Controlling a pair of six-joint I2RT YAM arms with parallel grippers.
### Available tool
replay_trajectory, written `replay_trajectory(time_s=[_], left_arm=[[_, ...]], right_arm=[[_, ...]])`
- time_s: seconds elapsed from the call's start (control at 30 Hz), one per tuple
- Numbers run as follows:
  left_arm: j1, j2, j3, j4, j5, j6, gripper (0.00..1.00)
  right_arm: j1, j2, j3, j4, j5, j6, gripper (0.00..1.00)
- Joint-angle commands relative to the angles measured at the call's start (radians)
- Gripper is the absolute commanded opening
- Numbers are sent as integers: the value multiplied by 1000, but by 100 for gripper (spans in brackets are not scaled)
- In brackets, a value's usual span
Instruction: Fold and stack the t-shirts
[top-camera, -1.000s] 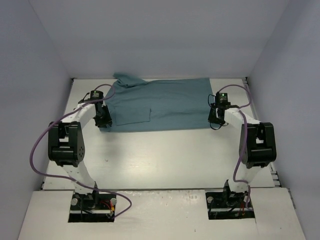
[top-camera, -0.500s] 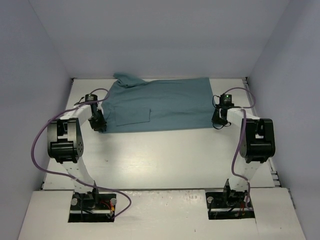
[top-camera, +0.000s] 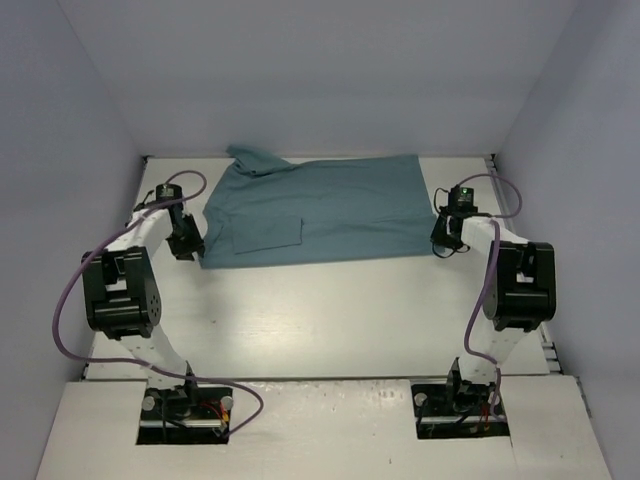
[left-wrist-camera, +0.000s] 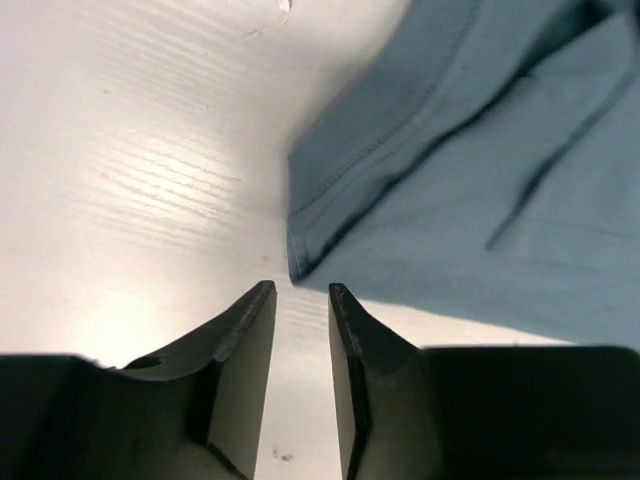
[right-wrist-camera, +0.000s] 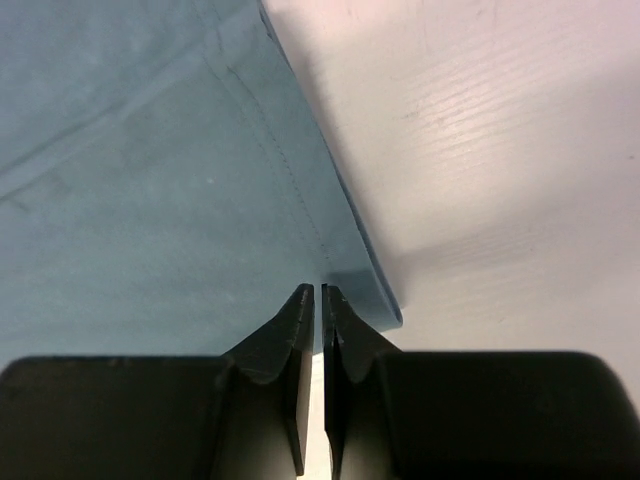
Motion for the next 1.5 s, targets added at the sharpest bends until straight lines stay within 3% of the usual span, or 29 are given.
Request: replay_trajectory(time_s=[0.0, 0.23, 0.47, 0.6, 0.8, 1.17, 1.37, 1.47], left_arm=[[-20, -149, 72, -24, -14, -27, 32], [-162, -18, 146, -18, -96, -71, 34], [-185, 151, 167, 7, -105, -114, 26], [-184, 153, 108, 5, -105, -123, 25], [-169, 78, -58, 3, -88, -149, 24], [-112, -236, -290, -104, -27, -124, 24], [-112, -400, -319, -189, 24, -133, 26], [-89, -411, -206, -215, 35, -114, 32]], right_arm=[[17, -85, 24, 3, 4, 6, 13], [41, -1, 71, 3, 11, -10, 28], [78, 78, 85, 5, 36, -23, 30], [82, 85, 48, 32, 30, -5, 30], [86, -49, -110, 17, 28, 74, 30], [86, -414, -352, -216, 97, 201, 31], [112, -564, -345, -278, 91, 248, 33], [127, -552, -210, -280, 95, 217, 36]])
